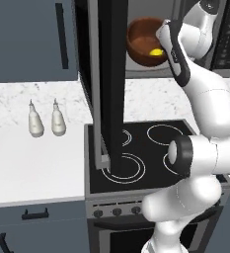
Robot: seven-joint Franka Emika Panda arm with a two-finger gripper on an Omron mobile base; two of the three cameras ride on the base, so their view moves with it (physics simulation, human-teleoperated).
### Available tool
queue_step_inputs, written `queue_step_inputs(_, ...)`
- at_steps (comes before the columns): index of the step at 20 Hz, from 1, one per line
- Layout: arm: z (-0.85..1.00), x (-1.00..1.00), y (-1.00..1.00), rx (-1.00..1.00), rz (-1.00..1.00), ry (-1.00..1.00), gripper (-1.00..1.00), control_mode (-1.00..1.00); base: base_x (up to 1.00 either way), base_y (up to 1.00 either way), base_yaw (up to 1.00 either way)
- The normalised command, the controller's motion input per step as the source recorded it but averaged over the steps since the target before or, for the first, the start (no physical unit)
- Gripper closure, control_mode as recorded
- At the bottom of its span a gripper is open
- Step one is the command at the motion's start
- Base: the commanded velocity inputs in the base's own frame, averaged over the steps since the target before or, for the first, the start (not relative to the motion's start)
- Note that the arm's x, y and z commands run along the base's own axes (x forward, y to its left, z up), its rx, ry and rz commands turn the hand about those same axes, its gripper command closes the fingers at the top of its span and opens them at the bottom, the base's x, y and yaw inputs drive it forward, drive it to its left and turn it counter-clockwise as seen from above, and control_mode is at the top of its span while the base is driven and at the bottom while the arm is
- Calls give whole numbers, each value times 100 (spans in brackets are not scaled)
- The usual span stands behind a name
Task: Pick the lemon from the sink and place it in the bowl. Then pick the bowl and place it in the microwave. Then close the microwave door and press the start button.
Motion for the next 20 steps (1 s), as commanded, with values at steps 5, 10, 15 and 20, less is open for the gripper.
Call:
queue_step_inputs(5,0,8,12,0,0,-7,-100,-100,0,0,0)
queue_step_inputs(10,0,-10,10,0,0,-20,-100,-100,0,0,0)
queue_step_inputs(15,0,-10,10,0,0,-19,-100,-100,0,0,0)
queue_step_inputs(20,0,-71,4,0,0,-24,-100,-100,0,0,0)
